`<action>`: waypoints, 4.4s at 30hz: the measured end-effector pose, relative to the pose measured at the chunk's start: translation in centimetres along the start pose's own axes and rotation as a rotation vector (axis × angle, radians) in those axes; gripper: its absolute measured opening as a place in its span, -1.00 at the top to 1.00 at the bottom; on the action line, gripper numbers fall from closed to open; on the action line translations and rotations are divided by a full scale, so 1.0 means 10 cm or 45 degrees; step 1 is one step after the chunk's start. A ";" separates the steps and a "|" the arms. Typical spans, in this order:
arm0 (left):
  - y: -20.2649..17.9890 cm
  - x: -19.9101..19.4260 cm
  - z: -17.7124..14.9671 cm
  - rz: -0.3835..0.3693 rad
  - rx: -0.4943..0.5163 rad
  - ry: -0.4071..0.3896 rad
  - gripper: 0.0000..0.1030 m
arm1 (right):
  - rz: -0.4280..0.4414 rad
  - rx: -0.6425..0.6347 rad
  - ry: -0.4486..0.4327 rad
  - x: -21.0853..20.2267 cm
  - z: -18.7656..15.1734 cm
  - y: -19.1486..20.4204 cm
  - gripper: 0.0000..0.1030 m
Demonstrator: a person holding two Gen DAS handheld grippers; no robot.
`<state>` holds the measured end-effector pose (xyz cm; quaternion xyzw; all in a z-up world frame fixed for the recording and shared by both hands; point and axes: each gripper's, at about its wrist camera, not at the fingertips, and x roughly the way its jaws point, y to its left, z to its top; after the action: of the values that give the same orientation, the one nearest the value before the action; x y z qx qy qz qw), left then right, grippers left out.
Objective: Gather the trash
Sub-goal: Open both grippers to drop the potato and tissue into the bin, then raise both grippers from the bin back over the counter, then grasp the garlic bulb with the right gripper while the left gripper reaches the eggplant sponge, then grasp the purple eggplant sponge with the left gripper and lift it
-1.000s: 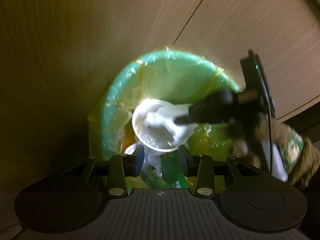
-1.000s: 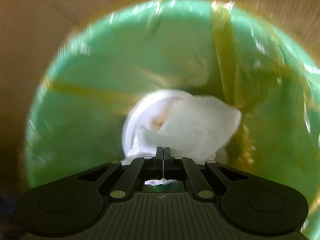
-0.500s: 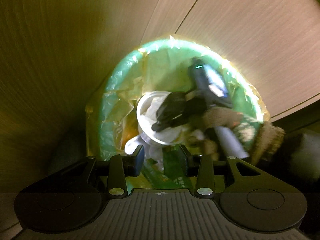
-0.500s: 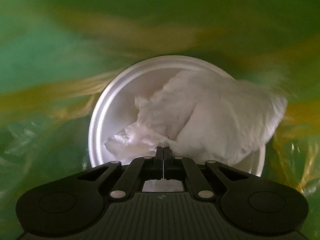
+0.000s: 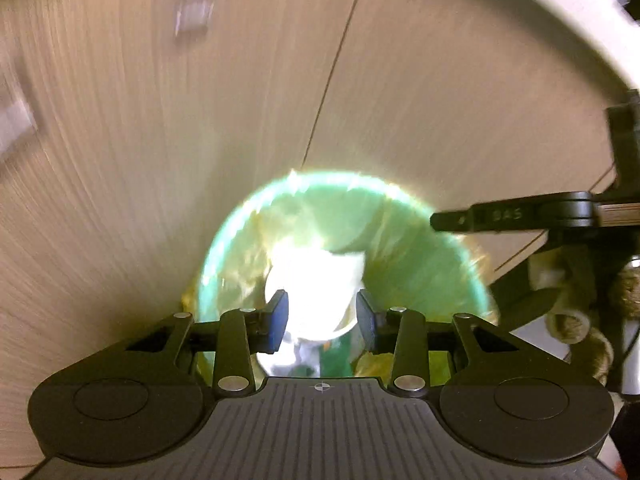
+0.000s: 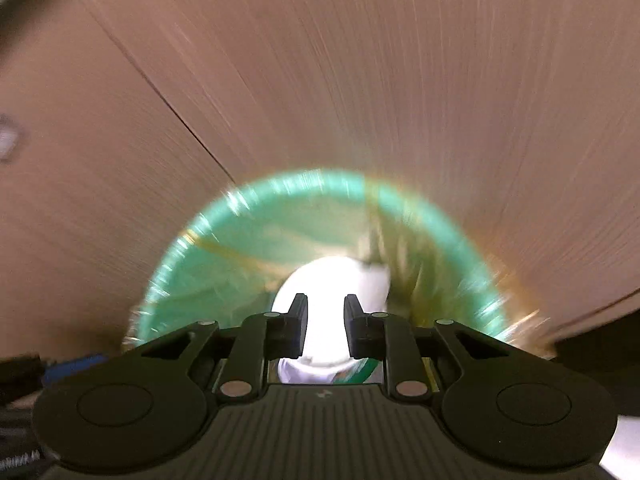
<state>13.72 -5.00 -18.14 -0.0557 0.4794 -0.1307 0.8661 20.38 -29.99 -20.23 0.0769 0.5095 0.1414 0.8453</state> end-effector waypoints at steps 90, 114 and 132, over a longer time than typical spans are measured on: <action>0.83 -2.36 1.81 0.433 0.223 -0.357 0.36 | 0.491 -0.560 -0.236 -1.00 1.72 2.67 0.14; 0.85 -2.29 1.67 0.570 0.351 -0.314 0.35 | 0.237 -0.577 -0.414 -0.91 1.60 2.43 -0.75; 0.79 -2.14 1.69 0.571 0.461 -0.209 0.01 | 0.249 -0.675 -0.403 -0.91 1.52 2.50 -1.00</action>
<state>18.50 8.07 6.55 0.1966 0.3770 -0.0145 0.9050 25.77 -8.92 1.34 -0.0764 0.3075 0.3361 0.8869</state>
